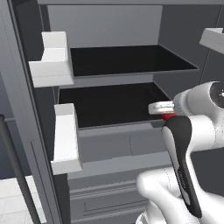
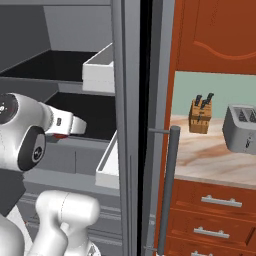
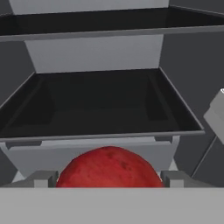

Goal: Grab the lime and onion from the fridge, place them in the blender, close the lid, and turn on the blender to create a marinade.

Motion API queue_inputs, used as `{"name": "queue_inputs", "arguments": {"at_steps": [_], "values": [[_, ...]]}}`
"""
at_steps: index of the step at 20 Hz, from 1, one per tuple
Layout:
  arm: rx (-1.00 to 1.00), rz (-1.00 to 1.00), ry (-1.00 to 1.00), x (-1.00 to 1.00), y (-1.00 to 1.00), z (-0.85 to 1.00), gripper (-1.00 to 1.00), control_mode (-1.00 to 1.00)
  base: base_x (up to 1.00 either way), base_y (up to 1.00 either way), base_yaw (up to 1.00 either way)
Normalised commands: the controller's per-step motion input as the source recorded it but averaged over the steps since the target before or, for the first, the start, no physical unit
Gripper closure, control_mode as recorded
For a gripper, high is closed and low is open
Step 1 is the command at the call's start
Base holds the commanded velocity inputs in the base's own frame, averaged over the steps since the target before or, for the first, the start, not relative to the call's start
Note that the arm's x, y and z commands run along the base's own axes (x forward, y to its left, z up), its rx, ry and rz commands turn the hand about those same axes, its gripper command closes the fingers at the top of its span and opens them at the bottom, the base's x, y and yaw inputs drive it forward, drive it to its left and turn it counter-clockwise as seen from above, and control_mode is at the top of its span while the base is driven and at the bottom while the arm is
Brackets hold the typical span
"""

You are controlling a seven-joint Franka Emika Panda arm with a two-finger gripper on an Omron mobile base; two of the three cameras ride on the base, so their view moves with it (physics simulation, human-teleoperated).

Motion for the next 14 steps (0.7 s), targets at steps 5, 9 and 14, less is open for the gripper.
{"name": "queue_inputs", "arguments": {"at_steps": [5,9,14], "values": [[0.0,0.0,0.0,0.0,0.0,0.0,1.0,1.0,-0.1,0.06,0.07],[0.0,0.0,0.0,0.0,0.0,0.0,1.0,1.0,-0.55,0.19,0.21],[0.0,0.0,0.0,0.0,0.0,0.0,1.0,1.0,-0.75,0.31,0.31]]}}
